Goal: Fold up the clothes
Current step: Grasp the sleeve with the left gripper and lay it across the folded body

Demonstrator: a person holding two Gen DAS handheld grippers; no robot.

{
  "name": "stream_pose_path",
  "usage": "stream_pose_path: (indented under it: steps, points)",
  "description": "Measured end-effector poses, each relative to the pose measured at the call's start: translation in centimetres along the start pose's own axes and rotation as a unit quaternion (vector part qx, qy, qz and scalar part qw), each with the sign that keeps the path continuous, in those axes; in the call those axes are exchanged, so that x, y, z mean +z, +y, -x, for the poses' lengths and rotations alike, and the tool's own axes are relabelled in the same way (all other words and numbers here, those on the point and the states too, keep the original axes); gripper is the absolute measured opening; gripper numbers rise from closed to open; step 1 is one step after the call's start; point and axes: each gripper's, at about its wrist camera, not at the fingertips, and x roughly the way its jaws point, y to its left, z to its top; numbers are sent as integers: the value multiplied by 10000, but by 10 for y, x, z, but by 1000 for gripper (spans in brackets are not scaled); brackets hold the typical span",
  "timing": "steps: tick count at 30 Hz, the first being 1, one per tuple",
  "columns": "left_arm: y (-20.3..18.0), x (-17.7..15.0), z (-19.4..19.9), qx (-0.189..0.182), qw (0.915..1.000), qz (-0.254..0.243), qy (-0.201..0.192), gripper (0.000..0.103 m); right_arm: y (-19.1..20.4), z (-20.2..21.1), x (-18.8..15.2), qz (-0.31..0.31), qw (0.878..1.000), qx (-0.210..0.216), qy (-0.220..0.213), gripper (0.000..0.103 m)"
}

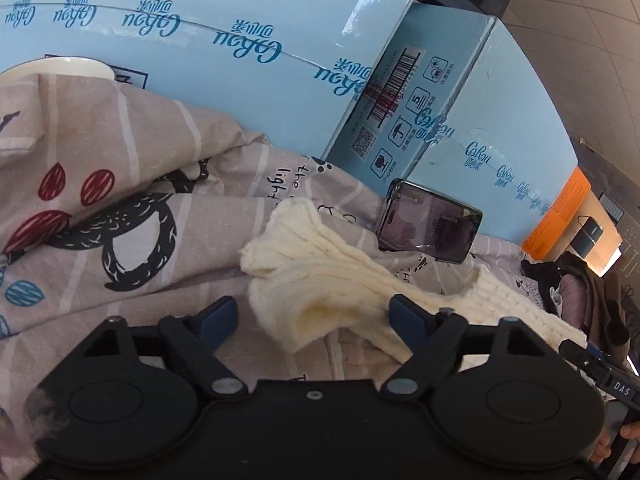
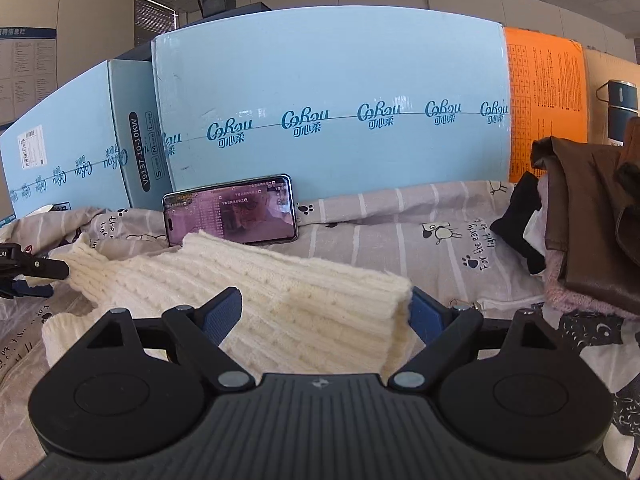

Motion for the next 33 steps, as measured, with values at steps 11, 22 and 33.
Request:
stream_pose_path:
  steps: [11, 22, 33]
  points:
    - [-51, -4, 30, 169, 9777, -1726, -1183, 28, -8, 11, 1, -395, 9991, 36, -156, 86]
    - [-5, 12, -10, 225, 9976, -477, -438, 36, -13, 12, -1, -630, 9980, 80, -56, 86]
    - [-7, 14, -14, 422, 9972, -157, -604, 28, -14, 12, -1, -661, 9978, 67, -50, 86]
